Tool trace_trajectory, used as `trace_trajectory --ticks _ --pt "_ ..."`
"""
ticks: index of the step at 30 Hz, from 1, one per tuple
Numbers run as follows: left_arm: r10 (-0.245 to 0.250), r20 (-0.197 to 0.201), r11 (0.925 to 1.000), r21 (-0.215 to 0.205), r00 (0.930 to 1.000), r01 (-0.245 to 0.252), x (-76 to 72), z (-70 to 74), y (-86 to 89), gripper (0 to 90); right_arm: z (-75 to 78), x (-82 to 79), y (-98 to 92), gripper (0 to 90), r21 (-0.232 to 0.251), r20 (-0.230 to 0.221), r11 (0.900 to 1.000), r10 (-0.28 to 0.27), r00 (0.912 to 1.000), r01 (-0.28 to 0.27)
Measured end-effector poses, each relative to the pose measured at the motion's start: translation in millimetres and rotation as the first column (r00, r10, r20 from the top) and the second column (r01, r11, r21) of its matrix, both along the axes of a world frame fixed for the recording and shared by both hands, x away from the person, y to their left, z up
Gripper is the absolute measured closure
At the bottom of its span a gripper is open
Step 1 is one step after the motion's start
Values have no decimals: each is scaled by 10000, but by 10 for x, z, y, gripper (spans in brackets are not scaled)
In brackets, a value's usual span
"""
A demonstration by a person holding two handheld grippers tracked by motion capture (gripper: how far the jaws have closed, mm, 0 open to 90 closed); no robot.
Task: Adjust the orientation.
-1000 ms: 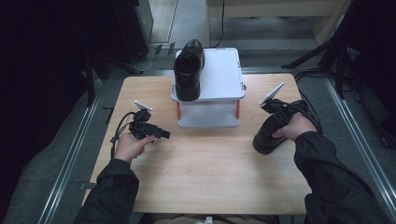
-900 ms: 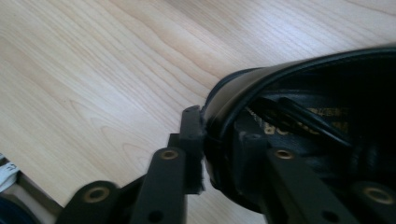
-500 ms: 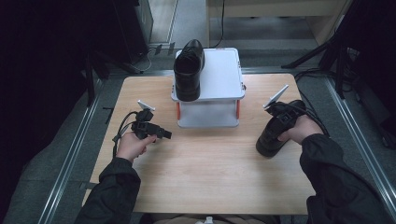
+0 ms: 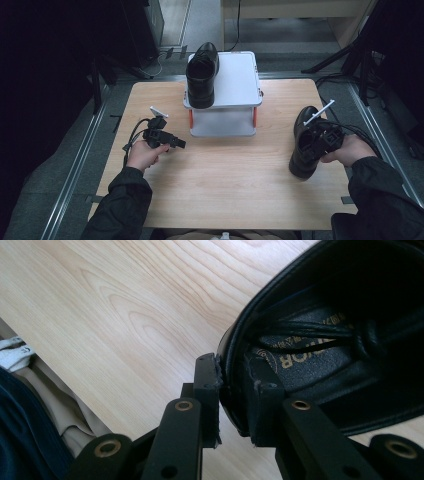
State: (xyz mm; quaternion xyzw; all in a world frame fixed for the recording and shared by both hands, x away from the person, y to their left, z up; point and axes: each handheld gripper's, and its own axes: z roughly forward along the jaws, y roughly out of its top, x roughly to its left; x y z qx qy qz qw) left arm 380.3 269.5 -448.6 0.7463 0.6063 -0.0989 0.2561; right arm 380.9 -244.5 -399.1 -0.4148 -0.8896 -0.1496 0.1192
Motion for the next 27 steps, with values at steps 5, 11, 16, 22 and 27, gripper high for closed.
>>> trace_trajectory --ticks 5,11,16,22,27 --pt "-9 -3 10000 25 10000 9 1 -4 0 447 -68 -30 -35 788 -167 -98 9998 61 9999 -63" --pt "-10 -9 10000 55 10000 10 1 -5 -2 447 -34 -15 -49 763 -10 50 9997 -253 9997 253" --pt "-33 13 9999 116 10000 33 2 -4 -5 447 114 32 -145 697 253 357 9862 -1644 9857 1636" --pt "-62 29 9998 202 10000 62 6 -13 -8 447 220 87 -305 641 64 643 9411 -3377 9390 3380" --pt "-22 31 9998 200 10000 22 9 -18 -1 447 183 127 -402 641 -433 542 9053 -4202 9058 4226"
